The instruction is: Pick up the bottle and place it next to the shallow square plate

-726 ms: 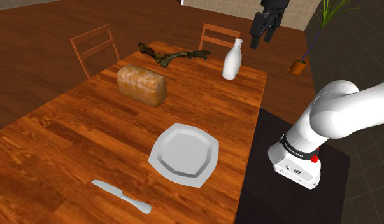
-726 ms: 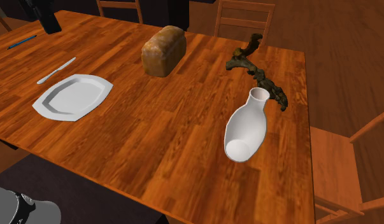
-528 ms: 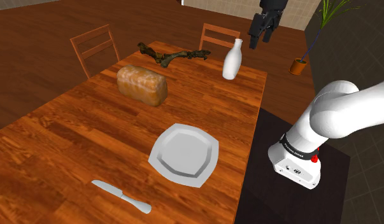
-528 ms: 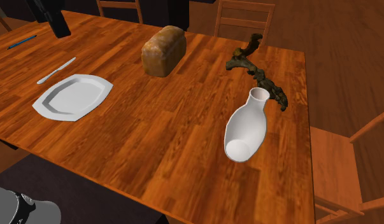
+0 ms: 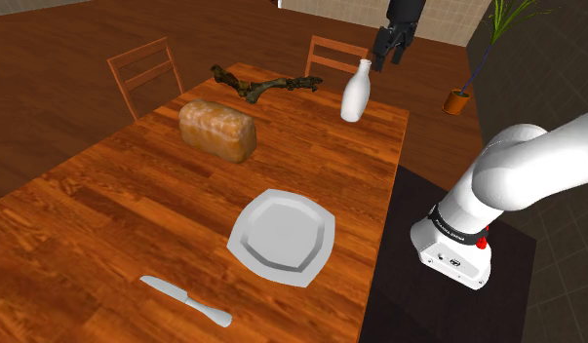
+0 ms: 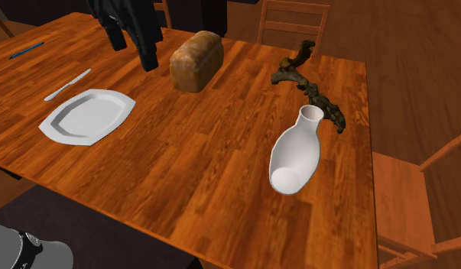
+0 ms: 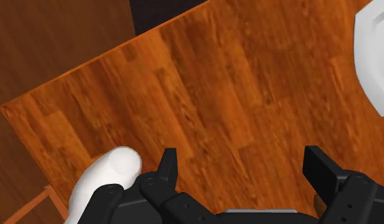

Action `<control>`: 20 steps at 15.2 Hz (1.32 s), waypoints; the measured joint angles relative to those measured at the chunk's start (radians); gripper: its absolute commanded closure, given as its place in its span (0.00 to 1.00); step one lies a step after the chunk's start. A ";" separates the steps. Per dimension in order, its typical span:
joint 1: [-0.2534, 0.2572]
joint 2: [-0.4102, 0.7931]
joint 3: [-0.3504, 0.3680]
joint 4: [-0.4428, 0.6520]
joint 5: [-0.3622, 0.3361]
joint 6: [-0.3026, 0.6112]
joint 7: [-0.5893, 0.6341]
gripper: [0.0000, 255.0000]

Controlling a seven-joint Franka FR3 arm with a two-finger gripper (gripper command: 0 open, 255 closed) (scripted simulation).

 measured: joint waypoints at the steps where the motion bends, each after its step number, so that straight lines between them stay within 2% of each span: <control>1: -0.004 0.034 -0.016 0.019 -0.006 0.020 -0.017 0.00; 6: -0.027 0.167 -0.098 0.069 -0.025 0.123 -0.105 0.00; 12: -0.047 0.346 -0.188 0.175 -0.005 0.217 -0.218 0.00; 20: -0.087 0.632 -0.281 0.389 0.103 0.298 -0.389 0.00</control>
